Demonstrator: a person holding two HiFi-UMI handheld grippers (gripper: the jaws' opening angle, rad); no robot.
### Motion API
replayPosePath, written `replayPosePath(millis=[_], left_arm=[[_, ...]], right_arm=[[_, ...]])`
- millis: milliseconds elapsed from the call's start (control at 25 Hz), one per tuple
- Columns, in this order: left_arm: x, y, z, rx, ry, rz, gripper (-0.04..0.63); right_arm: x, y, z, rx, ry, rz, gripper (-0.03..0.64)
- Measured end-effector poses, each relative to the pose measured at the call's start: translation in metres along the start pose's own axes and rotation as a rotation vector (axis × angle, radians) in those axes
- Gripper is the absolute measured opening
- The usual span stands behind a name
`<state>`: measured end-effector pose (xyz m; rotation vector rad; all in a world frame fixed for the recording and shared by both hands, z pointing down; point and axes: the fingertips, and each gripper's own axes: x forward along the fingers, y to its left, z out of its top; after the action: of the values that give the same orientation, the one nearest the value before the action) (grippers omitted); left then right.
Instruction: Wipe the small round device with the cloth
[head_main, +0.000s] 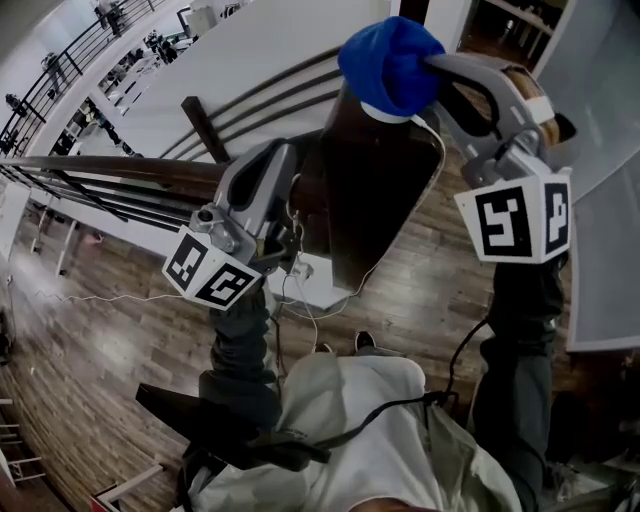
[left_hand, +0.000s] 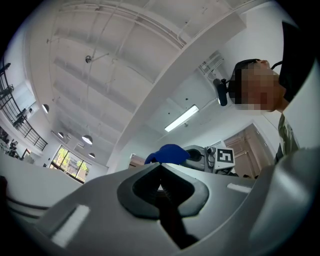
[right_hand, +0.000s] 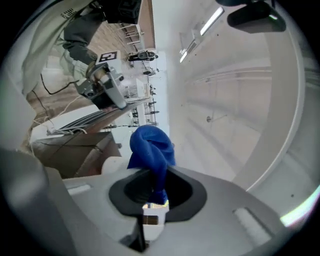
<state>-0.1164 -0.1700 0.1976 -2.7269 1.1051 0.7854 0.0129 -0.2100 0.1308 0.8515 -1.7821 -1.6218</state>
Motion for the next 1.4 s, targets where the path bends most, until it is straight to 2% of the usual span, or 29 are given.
replayPosePath(millis=[80,160,240,360,440,520,600,760,840,920,1120,1240,1320,1400], left_arm=[[-0.001,0.0,0.0,0.0,-0.001,-0.001,0.003],[-0.002,-0.001,-0.002,-0.003,-0.002,0.0,0.003],[-0.005,-0.003,-0.003,-0.007,-0.004,0.002,0.003],[-0.011,-0.006,0.003,-0.01,-0.009,0.008,0.003],[-0.014,-0.008,0.005,-0.011,-0.005,0.009,0.003],[-0.016,-0.007,0.003,-0.009,-0.002,0.011,0.003],[-0.018,-0.006,0.002,-0.006,-0.006,0.015,0.003],[-0.021,-0.005,0.002,-0.002,-0.01,0.022,0.003],[-0.022,-0.003,0.001,-0.004,-0.007,0.03,0.003],[-0.022,-0.002,0.0,-0.007,-0.002,0.033,0.003],[-0.021,-0.003,-0.002,-0.009,0.008,0.027,0.003],[-0.019,-0.006,-0.001,-0.012,0.015,0.017,0.003],[-0.016,-0.009,0.0,-0.014,0.022,0.009,0.003],[-0.015,-0.01,0.0,-0.014,0.026,0.009,0.003]], right_arm=[[0.004,-0.035,-0.006,0.038,0.01,-0.117,0.044],[0.013,-0.055,-0.016,0.051,0.077,-0.138,0.044],[0.025,-0.048,-0.011,-0.051,0.135,-0.061,0.044],[0.031,-0.01,0.013,-0.278,0.152,0.046,0.043],[0.028,0.002,0.02,-0.327,0.151,0.083,0.043],[0.027,0.0,0.016,-0.249,0.137,0.1,0.043],[0.03,-0.014,0.005,-0.114,0.102,0.074,0.043],[0.025,-0.045,-0.028,0.239,0.018,-0.023,0.044],[0.021,-0.043,-0.052,0.442,0.005,-0.032,0.044],[0.019,-0.025,-0.074,0.567,0.023,-0.012,0.044],[0.025,0.035,-0.104,0.779,0.043,0.087,0.043],[0.028,0.048,-0.111,0.896,0.014,0.117,0.043],[0.016,0.03,-0.113,0.918,-0.015,0.044,0.043],[-0.003,-0.004,-0.108,0.872,-0.047,-0.085,0.043]])
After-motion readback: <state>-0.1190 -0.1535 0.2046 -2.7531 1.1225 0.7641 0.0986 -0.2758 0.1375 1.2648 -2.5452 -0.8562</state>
